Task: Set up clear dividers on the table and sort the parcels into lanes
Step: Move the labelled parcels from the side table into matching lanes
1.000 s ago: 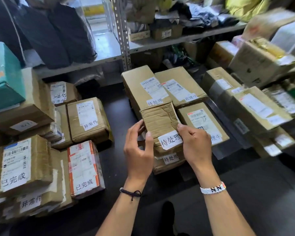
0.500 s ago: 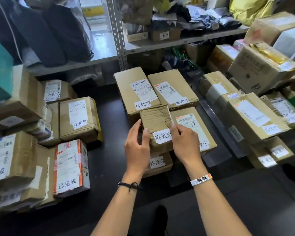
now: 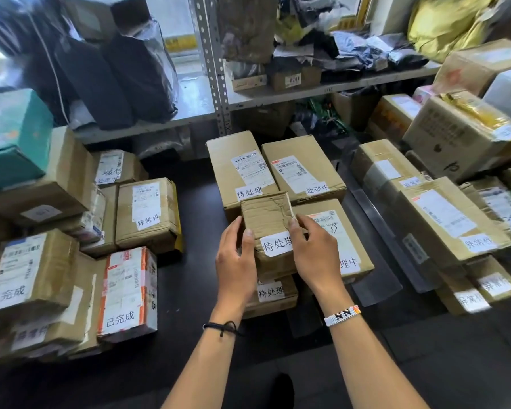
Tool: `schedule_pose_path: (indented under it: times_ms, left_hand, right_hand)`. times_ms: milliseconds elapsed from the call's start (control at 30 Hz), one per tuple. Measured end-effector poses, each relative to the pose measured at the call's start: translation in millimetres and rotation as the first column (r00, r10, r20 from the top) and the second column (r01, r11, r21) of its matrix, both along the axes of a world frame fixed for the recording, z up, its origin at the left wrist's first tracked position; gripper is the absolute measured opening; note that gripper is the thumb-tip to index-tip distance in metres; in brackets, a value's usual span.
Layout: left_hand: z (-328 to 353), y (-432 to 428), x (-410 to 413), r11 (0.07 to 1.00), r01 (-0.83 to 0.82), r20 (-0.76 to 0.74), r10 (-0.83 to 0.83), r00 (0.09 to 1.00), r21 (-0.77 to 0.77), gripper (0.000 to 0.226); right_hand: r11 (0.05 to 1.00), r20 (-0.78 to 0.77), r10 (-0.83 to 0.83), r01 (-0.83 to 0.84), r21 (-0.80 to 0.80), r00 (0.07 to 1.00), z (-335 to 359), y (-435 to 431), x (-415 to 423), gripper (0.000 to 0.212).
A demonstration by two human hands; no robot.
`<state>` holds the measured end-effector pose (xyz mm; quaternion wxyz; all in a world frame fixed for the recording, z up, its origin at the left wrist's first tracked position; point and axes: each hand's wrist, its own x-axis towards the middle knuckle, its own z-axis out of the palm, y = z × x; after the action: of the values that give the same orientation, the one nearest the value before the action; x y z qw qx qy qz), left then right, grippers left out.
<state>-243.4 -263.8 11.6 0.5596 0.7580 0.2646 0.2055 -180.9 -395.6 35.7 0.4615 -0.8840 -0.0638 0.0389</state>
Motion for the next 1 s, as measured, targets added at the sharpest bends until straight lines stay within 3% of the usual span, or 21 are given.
schedule_pose_path:
  times_ms: [200, 500, 767, 1001]
  left_hand:
    - [12, 5, -5, 1.0, -0.007, 0.049, 0.006, 0.999, 0.01, 0.051]
    - [33, 34, -15, 0.998, -0.03, 0.12, 0.023, 0.992, 0.053, 0.057]
    - [41, 70, -33, 0.996, -0.077, 0.163, 0.067, 0.984, 0.053, 0.064]
    - [44, 124, -60, 0.981, -0.161, 0.127, 0.148, 0.981, 0.104, 0.055]
  right_hand:
    - [0.987, 0.171, -0.04, 0.065, -0.146, 0.985, 17, 9, -4, 0.059]
    - [0.993, 0.43, 0.057, -0.005, -0.12, 0.901, 45, 52, -22, 0.067]
    - [0.983, 0.413, 0.181, -0.148, -0.111, 0.892, 48, 104, -45, 0.071]
    - [0.941, 0.234, 0.33, -0.339, -0.002, 0.915, 38, 162, -72, 0.069]
